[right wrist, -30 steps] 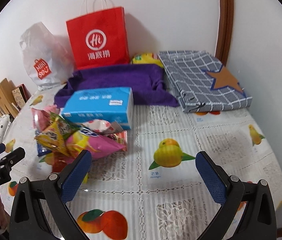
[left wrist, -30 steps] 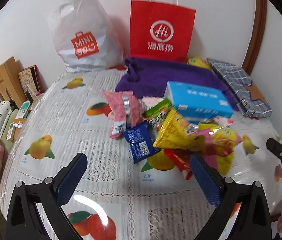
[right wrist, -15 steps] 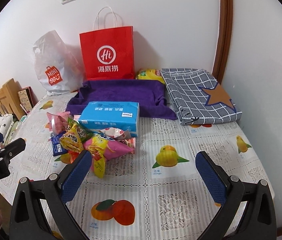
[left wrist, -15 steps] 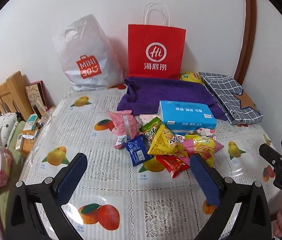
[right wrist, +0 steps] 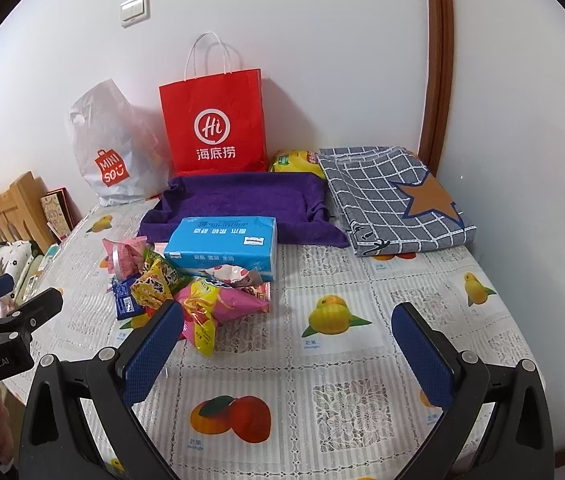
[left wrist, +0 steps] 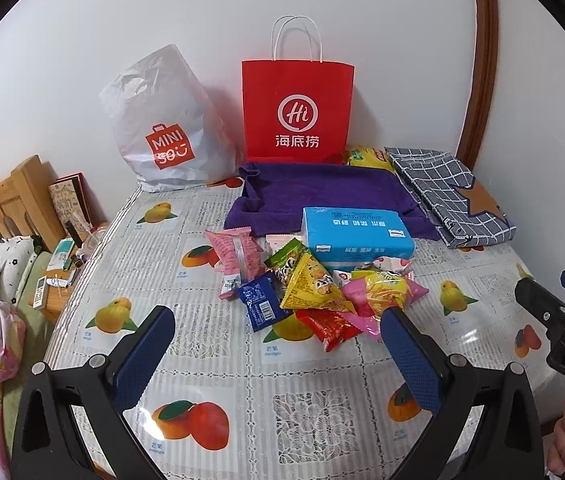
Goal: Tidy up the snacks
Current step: 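Move both grippers toward the pile of snack bags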
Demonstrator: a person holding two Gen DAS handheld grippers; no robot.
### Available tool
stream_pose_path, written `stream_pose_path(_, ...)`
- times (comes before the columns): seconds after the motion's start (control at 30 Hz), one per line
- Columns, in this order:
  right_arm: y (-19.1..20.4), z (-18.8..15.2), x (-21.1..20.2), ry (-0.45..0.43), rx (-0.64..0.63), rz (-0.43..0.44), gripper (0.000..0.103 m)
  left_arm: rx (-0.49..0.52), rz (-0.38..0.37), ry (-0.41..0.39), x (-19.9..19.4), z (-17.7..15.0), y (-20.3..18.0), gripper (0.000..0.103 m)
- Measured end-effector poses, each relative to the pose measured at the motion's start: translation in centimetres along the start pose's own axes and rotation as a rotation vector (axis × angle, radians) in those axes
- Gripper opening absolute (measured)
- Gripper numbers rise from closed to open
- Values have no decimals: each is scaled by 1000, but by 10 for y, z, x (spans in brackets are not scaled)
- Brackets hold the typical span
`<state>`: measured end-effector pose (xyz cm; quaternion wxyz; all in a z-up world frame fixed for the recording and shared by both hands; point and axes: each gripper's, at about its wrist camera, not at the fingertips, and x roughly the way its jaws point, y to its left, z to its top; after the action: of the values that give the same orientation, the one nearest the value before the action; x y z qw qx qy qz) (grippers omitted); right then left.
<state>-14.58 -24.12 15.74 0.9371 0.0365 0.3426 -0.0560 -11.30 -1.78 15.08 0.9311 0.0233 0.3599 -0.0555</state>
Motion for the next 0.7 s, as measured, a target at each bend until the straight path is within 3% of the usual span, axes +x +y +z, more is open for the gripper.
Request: stream_pose_path(0.7, -1, 3, -8, -20, 4, -2, 103, -23, -53, -12, -7, 1, 0, 103)
